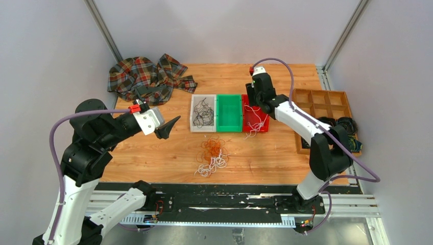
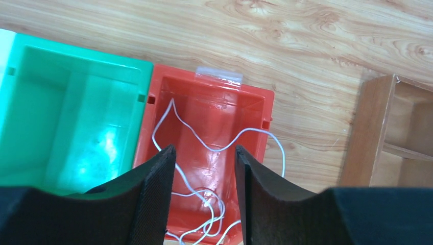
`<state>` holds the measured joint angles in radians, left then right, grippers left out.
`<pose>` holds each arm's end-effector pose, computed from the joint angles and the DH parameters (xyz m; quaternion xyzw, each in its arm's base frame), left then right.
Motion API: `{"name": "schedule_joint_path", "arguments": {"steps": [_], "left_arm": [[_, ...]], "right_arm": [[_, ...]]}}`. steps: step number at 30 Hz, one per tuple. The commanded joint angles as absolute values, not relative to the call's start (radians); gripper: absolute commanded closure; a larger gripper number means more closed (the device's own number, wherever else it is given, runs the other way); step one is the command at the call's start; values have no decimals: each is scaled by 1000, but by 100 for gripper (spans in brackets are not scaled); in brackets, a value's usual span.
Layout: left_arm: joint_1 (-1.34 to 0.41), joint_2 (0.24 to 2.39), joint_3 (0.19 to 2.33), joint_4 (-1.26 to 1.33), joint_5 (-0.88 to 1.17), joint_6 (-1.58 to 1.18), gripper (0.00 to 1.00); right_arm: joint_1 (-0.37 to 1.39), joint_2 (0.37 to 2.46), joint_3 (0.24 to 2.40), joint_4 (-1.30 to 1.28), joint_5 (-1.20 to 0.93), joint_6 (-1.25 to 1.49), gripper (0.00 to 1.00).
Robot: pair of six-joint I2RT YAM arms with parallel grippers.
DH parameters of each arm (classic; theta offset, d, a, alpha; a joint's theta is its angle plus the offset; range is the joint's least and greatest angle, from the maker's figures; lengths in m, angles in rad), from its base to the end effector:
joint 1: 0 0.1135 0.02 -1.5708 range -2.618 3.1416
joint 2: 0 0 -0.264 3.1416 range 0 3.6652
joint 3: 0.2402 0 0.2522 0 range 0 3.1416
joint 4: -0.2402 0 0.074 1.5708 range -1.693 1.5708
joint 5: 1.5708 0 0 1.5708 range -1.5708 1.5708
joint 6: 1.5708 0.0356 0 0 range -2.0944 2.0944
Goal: Untangle the cables
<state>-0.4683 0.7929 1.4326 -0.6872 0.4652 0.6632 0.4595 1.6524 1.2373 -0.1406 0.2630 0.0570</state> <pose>0.0830 -0.0599 0.4909 0.5118 0.5092 -0.1007 0.6846 0.3464 0.1611 0.2756 -0.1107 0.8616 0.0123 0.4951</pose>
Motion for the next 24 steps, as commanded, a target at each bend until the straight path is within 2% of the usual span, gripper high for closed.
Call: {"name": "schedule_joint_path", "arguments": {"steps": [1, 9, 15, 20, 24], "left_arm": [[-473, 784, 1459, -683, 468, 670, 2], [-472, 781, 1451, -685, 463, 675, 2], [-473, 783, 1438, -686, 472, 679, 2], [-473, 793, 1444, -687, 482, 677, 2], [-472, 793, 1447, -687, 479, 675, 2]], "right_arm": [[445, 1607, 1264, -166, 212, 123, 55], [454, 1460, 1148, -203, 258, 219, 52], [470, 1318, 985, -248, 266, 322, 51], [479, 1282, 855, -213, 253, 365, 57], [483, 1312, 842, -203, 227, 372, 62]]}}
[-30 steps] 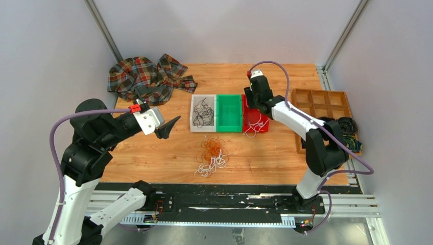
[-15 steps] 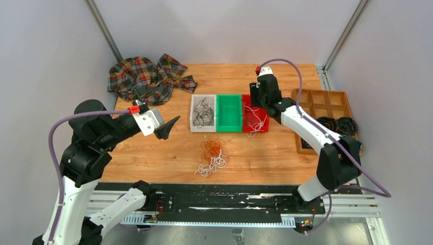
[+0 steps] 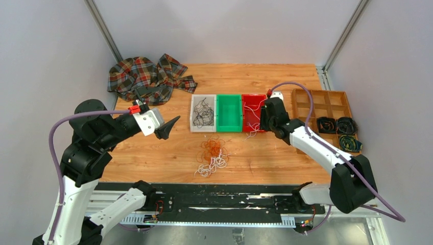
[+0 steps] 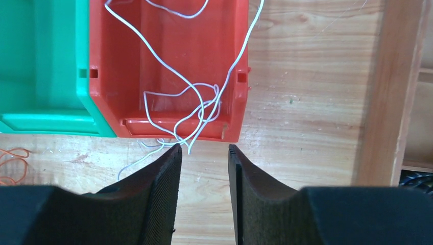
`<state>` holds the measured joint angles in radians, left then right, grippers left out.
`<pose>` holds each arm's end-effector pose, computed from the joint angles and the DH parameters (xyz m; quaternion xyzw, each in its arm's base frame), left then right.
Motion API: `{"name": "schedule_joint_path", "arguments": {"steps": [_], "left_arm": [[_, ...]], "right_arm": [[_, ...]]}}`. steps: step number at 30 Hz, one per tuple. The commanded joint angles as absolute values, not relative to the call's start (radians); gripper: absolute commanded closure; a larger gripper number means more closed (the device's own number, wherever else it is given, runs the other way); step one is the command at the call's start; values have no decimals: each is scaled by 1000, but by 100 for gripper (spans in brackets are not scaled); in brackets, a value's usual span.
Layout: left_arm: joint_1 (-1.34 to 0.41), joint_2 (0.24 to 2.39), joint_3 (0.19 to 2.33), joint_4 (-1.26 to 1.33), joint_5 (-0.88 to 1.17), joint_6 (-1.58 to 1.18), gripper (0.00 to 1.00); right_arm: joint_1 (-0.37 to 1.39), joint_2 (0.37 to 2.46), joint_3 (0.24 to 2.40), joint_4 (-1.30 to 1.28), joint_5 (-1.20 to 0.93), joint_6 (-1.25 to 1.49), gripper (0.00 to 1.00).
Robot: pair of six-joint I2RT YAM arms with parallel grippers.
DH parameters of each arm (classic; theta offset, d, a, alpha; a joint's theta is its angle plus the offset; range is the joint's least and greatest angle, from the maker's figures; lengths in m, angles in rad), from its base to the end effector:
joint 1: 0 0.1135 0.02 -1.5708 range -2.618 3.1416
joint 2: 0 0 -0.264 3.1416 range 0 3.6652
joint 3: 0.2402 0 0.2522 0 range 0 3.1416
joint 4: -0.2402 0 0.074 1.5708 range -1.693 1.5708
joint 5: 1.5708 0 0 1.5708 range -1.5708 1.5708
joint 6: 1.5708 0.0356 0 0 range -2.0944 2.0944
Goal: Untangle the cables
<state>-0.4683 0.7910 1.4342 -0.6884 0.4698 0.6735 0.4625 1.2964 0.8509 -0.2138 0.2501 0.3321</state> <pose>0.0820 -0.0595 0.4914 0.5152 0.5047 -0.0985 0.6857 0.2555 0.1175 0.2498 -0.0033 0.8926 0.0657 0.4460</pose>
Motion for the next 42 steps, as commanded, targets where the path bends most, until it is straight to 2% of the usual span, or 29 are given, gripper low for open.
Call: {"name": "schedule_joint_path", "arguments": {"steps": [1, 13, 18, 23, 32, 42], "left_arm": [[-472, 792, 1446, -686, 479, 675, 2], [-472, 793, 1457, -691, 483, 676, 2], [-472, 792, 1456, -693, 485, 678, 2], [-472, 791, 1457, -695, 482, 682, 2], [-472, 792, 1468, -703, 476, 692, 2], [-473, 795, 1477, -712, 470, 697, 2]], "right_arm": [[484, 1321, 844, -198, 220, 370, 62], [487, 1476, 905, -177, 229, 338, 72], [488, 1489, 922, -164, 255, 322, 81], [488, 1499, 960, -158, 285, 294, 99], [485, 1580, 1084, -156, 330, 230, 99], [455, 1787, 1275, -179, 354, 150, 99]]}}
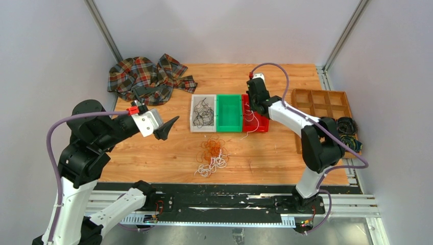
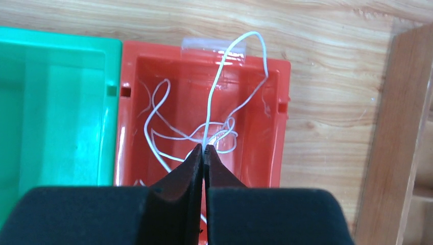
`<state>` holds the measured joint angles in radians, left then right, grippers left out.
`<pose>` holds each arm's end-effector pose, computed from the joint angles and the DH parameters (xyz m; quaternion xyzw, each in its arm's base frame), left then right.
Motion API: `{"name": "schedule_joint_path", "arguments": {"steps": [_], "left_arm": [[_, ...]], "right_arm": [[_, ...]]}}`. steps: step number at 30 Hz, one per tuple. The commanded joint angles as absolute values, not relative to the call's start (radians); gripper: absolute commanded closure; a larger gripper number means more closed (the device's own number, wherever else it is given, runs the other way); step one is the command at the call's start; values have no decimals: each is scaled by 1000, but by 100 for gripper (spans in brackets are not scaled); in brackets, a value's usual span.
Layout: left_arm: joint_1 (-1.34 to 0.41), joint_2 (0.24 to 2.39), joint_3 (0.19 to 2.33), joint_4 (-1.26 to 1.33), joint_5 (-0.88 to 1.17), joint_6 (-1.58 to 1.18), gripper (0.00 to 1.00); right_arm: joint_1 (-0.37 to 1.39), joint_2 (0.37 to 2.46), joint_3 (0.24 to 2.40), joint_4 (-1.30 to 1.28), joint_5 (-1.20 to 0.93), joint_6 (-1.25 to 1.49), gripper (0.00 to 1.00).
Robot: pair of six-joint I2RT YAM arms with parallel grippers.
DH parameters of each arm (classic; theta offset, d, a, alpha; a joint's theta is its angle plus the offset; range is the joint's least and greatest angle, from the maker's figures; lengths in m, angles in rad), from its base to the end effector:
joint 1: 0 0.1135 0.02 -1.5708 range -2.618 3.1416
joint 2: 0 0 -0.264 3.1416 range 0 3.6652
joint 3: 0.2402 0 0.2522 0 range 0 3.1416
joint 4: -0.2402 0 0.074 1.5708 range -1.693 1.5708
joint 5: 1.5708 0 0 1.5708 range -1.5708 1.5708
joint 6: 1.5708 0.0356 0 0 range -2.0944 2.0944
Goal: Untangle the cables
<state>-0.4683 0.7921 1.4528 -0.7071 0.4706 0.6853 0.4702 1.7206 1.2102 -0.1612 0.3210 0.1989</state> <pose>0.0791 -0.0581 0.4942 0.5185 0.5018 -0.0949 0.6858 0.3499 0.1652 0.2402 -0.0514 0.8903 0.0049 0.4525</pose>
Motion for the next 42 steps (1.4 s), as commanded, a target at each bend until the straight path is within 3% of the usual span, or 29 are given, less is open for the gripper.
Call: {"name": "schedule_joint_path", "arguments": {"steps": [1, 10, 14, 20, 30, 35, 42], "left_arm": [[-473, 795, 1477, -713, 470, 698, 2], [-473, 798, 1469, -721, 472, 702, 2], [-472, 798, 1465, -732, 470, 708, 2], [-473, 793, 1460, -741, 466, 711, 2], [-472, 799, 1456, -739, 481, 710, 2], [-472, 799, 1457, -740, 485, 705, 2], [-472, 801, 1462, -741, 489, 703, 2]], "right_arm": [[456, 1811, 1285, -180, 353, 147, 99], [456, 1858, 1271, -185, 329, 177, 97], [456, 1768, 1277, -196, 301, 170, 68], [461, 1591, 1217, -226, 298, 188, 52], [499, 1389, 861, -136, 260, 313, 58], [502, 1401, 803, -103, 228, 326, 64], [504, 1424, 781, -62, 185, 361, 64]]}}
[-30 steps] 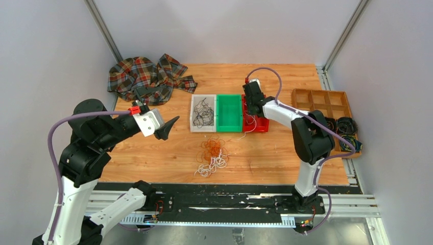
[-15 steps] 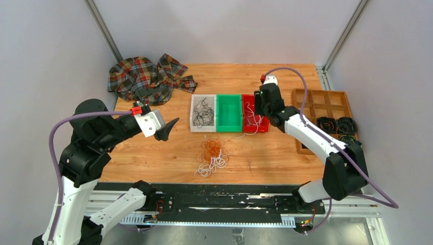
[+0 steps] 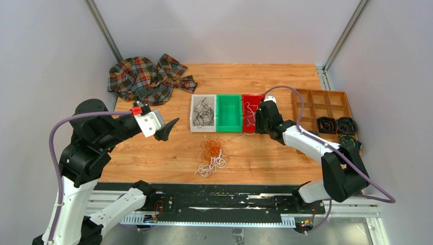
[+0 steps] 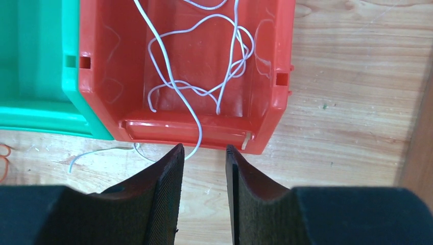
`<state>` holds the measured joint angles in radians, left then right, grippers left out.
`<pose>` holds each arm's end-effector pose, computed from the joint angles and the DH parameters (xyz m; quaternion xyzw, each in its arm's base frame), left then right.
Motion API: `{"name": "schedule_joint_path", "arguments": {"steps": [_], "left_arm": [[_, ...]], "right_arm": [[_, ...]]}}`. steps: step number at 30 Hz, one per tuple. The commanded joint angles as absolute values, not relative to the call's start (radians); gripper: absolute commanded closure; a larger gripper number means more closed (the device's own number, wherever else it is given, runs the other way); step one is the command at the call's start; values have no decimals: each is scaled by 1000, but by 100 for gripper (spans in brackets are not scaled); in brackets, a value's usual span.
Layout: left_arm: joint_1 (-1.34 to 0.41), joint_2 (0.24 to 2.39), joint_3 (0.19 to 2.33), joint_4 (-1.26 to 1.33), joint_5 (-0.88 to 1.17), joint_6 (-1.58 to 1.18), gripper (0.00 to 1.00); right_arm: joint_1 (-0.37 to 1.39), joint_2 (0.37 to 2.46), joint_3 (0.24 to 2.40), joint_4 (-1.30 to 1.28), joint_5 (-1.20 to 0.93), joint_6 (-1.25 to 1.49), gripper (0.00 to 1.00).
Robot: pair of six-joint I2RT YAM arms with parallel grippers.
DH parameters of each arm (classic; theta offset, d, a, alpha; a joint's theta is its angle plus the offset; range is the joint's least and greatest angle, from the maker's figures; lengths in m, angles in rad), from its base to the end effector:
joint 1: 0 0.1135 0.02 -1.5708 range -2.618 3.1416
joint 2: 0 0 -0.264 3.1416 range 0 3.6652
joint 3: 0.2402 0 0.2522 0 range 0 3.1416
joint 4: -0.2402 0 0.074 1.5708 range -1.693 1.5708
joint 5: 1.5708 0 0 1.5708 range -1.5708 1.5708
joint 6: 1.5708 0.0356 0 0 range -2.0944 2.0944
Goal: Untangle the cables
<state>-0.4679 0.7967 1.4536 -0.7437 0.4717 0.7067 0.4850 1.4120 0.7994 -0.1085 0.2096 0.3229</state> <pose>0.0803 -0.0587 0.4902 0.5286 0.5091 -0.0928 0.6729 0.2643 0.1309 0.2106 -0.0304 0.9066 0.0735 0.4144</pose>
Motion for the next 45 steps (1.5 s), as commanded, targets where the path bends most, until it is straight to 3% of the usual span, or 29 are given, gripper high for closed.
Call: {"name": "schedule_joint_path", "arguments": {"steps": [1, 6, 13, 18, 27, 45], "left_arm": [[-472, 802, 1463, -741, 489, 703, 2], [-472, 804, 1469, -741, 489, 700, 2], [-472, 799, 1468, -740, 483, 704, 2], [-472, 802, 1468, -741, 486, 704, 2], [-472, 795, 1466, -741, 481, 707, 2], [-472, 798, 1464, -749, 472, 719, 2]], "right_arm": [[505, 1428, 780, -57, 184, 365, 64], [507, 1476, 797, -49, 201, 373, 67], [512, 1515, 802, -51, 216, 374, 79], [515, 1502, 805, -55, 226, 383, 99], [511, 1455, 934, -94, 308, 306, 99], [445, 1768, 1252, -89, 437, 84, 99]]}}
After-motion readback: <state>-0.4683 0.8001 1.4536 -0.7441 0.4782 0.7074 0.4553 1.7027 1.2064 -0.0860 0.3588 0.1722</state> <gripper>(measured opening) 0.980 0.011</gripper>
